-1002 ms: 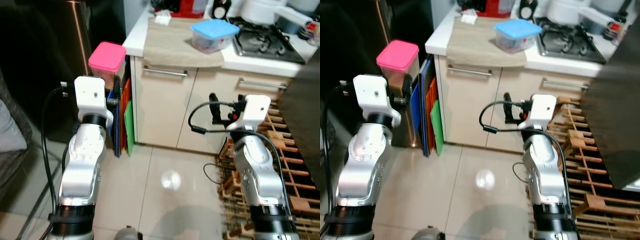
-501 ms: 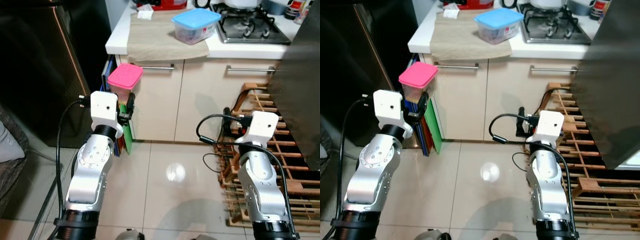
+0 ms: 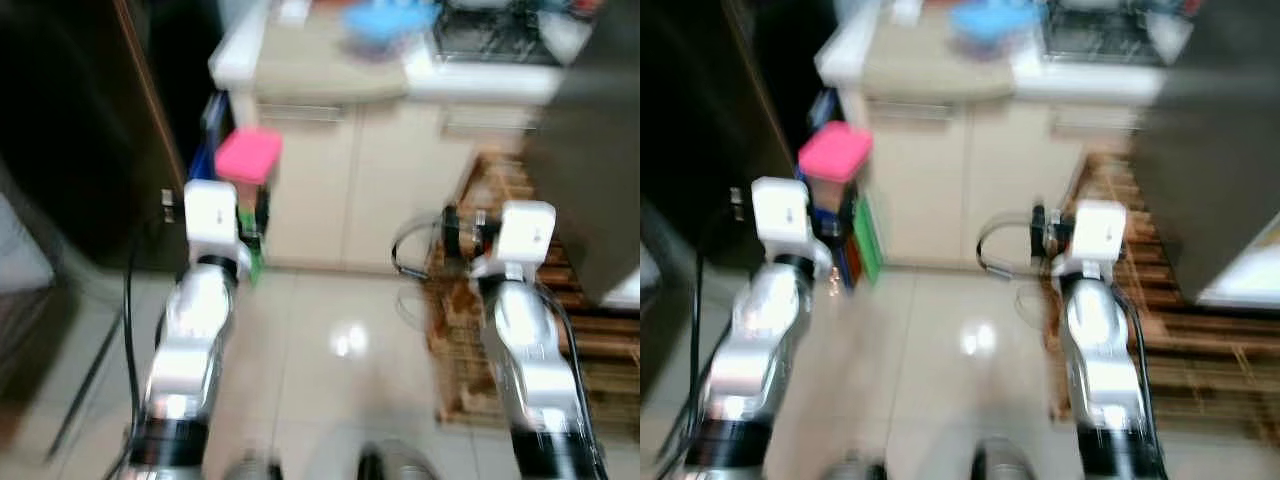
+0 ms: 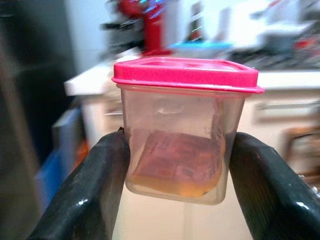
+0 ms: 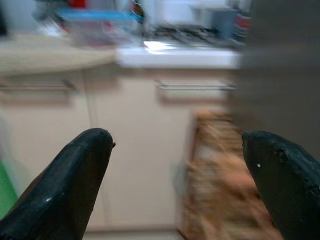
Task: Restocking fridge
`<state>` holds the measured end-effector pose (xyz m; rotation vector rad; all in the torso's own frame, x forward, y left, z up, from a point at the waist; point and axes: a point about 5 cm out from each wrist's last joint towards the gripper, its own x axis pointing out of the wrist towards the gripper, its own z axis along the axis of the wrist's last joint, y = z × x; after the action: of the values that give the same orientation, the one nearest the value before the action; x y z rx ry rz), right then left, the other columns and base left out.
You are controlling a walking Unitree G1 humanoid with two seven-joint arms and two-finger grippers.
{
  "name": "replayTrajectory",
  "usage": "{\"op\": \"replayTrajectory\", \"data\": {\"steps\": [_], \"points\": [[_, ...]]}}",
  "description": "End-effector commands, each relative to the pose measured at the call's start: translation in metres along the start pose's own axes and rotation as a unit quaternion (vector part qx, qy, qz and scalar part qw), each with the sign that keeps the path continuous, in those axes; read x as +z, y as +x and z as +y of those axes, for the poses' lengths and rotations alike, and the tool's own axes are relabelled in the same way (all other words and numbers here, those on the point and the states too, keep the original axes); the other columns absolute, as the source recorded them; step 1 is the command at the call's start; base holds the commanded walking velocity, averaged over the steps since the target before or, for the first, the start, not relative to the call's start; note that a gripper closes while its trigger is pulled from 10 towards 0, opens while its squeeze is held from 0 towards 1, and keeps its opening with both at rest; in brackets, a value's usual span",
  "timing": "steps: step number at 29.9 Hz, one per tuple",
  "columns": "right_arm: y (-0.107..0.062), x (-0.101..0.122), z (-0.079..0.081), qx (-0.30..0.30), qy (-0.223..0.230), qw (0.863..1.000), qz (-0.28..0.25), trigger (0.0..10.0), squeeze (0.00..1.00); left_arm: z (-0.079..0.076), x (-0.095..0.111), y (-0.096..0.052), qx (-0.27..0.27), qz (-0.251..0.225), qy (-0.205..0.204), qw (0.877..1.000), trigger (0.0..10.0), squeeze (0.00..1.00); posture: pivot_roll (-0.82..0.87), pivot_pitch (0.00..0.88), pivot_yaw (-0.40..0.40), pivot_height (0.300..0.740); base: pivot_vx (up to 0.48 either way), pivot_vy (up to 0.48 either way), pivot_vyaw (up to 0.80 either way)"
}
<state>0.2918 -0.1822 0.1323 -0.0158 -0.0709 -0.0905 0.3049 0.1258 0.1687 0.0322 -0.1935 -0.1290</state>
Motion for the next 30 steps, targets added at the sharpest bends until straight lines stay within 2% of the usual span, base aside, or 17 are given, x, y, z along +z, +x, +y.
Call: {"op": "replayTrajectory", "data": {"steps": [1, 4, 12, 19, 25, 30], "points": [[0.000, 0.005, 0.005, 0.013, 0.003, 1.000, -0.009, 10.0, 0.00, 0.004, 0.003, -0.001, -0.001, -0.010, 0.004, 1.000, 10.0, 0.00, -0.10, 0.070, 0.004, 0.740, 0.000, 0.000, 0.00], [0.001, 0.004, 0.004, 0.011, 0.002, 1.000, -0.007, 10.0, 0.00, 0.002, 0.004, -0.001, -0.015, -0.013, 0.000, 1.000, 10.0, 0.00, -0.10, 0.064, 0.003, 0.740, 0.000, 0.000, 0.00], [0.000, 0.000, -0.005, 0.005, -0.002, 1.000, 0.001, 10.0, 0.00, -0.003, 0.006, 0.000, -0.021, -0.019, -0.002, 1.000, 10.0, 0.00, -0.11, 0.053, 0.000, 0.740, 0.000, -0.480, 0.00], [-0.002, -0.002, -0.010, 0.008, -0.011, 1.000, 0.007, 10.0, 0.00, -0.009, 0.007, -0.004, -0.032, -0.024, -0.011, 0.999, 10.0, 0.00, -0.12, 0.055, -0.010, 0.740, 0.000, -0.480, 0.00], [-0.003, -0.003, -0.026, -0.014, -0.016, 1.000, 0.013, 10.0, 0.00, -0.012, 0.009, -0.003, -0.033, -0.031, -0.017, 0.999, 10.0, 0.00, -0.13, 0.058, -0.011, 0.740, 0.000, -0.477, 0.00], [-0.003, 0.000, -0.030, -0.013, -0.024, 1.000, 0.009, 10.0, 0.00, -0.016, 0.010, -0.002, -0.039, -0.034, -0.016, 0.999, 10.0, 0.00, -0.14, 0.060, -0.008, 0.740, 0.000, -0.472, 0.00]]}}
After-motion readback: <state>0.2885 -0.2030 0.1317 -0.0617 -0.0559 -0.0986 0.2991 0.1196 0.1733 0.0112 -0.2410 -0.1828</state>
